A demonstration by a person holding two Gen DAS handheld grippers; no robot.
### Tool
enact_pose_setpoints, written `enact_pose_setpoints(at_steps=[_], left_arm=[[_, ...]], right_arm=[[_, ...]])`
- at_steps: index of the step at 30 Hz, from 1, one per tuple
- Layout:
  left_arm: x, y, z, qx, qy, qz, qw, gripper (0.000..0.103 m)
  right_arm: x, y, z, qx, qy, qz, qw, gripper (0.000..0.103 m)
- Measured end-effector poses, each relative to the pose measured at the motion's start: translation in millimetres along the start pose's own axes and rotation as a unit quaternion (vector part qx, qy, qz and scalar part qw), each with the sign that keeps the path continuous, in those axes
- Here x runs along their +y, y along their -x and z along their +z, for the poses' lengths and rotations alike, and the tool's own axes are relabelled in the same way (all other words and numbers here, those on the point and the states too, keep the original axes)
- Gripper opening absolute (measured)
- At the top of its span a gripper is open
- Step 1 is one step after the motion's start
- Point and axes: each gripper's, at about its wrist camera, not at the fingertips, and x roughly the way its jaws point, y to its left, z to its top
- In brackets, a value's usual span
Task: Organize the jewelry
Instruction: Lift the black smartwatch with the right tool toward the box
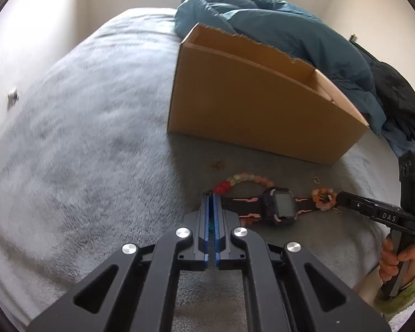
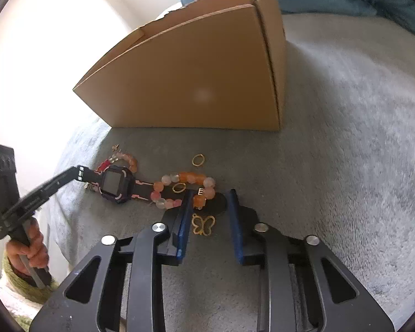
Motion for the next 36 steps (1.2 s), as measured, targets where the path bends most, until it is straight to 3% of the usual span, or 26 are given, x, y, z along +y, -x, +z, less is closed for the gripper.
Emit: enact_pose_setpoints(at_steps=[4, 10, 13, 20, 31, 36], left_arm=[[0.9, -4.4, -3.2, 0.004, -0.007, 0.011, 0.9999, 0.002], [1.3, -10.6, -4.0, 0.012, -0.002, 0.012, 0.9999, 0.002], [0.6, -13.1, -3.8, 0.013, -0.002, 0.014, 0.9998, 0.002], [-0.1, -16.8, -3.4, 0.014, 0.000, 0.015, 0.9998, 0.002], [0.1, -22.7, -2.8, 0.015, 0.002, 0.014, 0.9998, 0.003], [-1.0, -25.4, -2.6, 0.017, 0.001, 0.015, 0.9997, 0.002]], right_arm=[[-5.8, -0.5, -3.8, 0.006, -0.022, 0.003, 1.000, 0.012], [-19.7, -6.8, -4.6, 0.026, -0.076, 0.054, 0.995, 0.016], [-20.0, -11.1, -4.1, 0.032, -0.086, 0.076, 0.993, 0.027], [-15.0, -16.2, -4.1, 0.046, -0.069, 0.064, 0.994, 0.027], [-28.6, -16.7, -4.3, 0.038, -0.109, 0.080, 0.990, 0.024], [-34.4, -5.8, -3.2, 0.034, -0.128, 0.124, 0.983, 0.023]])
